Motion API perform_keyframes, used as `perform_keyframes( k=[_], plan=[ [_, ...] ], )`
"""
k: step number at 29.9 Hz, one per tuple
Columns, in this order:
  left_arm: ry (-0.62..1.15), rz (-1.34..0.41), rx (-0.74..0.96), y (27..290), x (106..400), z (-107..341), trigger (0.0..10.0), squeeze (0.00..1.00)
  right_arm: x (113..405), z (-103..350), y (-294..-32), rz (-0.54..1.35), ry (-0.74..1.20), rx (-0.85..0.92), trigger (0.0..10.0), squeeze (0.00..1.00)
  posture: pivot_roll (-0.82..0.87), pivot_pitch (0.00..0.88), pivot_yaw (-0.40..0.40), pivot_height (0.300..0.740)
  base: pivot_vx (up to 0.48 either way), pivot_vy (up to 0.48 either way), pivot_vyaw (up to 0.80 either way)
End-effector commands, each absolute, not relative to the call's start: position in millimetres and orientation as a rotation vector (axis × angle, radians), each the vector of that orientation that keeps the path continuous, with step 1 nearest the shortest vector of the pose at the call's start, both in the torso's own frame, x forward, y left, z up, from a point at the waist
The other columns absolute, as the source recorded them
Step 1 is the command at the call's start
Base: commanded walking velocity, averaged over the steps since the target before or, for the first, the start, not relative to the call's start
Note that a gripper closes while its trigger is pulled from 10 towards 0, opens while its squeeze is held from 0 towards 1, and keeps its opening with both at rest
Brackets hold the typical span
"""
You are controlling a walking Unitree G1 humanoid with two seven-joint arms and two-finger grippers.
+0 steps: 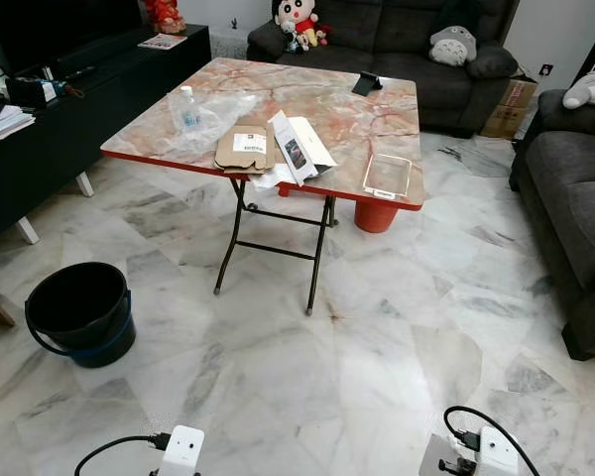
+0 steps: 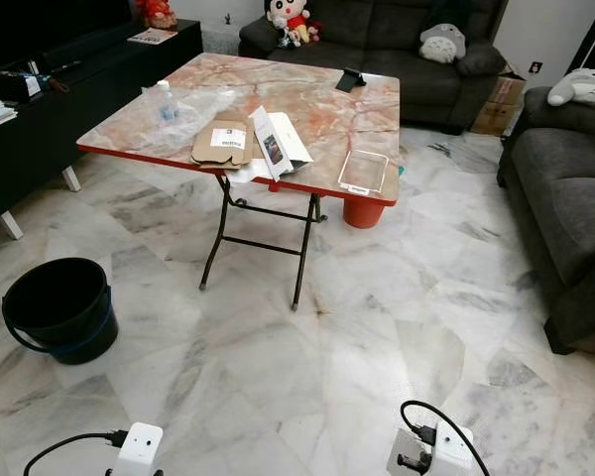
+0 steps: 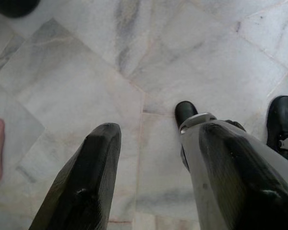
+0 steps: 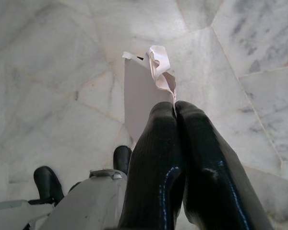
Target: Picking trash to rubbish bin
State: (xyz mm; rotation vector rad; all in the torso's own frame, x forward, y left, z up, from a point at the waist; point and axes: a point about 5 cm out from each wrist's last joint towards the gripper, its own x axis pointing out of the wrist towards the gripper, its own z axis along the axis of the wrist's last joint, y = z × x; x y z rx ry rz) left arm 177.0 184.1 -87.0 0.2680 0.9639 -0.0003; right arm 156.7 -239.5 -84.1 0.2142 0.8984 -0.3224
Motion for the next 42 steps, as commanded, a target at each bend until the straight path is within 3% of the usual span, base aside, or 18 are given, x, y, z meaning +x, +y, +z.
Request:
perform_keyframes(
  k=[1,12,17,24,42],
  plan=[
    [0.959,-0.005,0.264,183,184,-84,10.0,0.0,162,-81,-242,-0.338,0.886,0.218,10.0,0.0,0.07,0.0,-0.089,0.74,0.0,0.0,0.0],
    [0.969,-0.05,0.292,176,189,-83,10.0,0.0,163,-81,-242,-0.329,0.882,0.197,10.0,0.0,0.06,0.0,-0.085,0.74,0.076,0.0,0.7],
    [0.997,-0.042,0.302,181,180,-87,10.0,0.0,160,-83,-239,-0.314,0.899,0.187,10.0,0.0,0.07,0.0,-0.087,0.74,0.353,0.0,0.0],
    [1.013,-0.043,0.305,182,176,-89,10.0,0.0,159,-84,-237,-0.302,0.911,0.173,10.0,0.0,0.08,0.0,-0.083,0.74,0.371,0.0,0.71],
    [0.99,-0.053,0.311,181,184,-85,10.0,0.0,162,-84,-234,-0.292,0.913,0.162,10.0,0.0,0.08,0.0,-0.07,0.74,0.406,0.0,0.35]
  ],
)
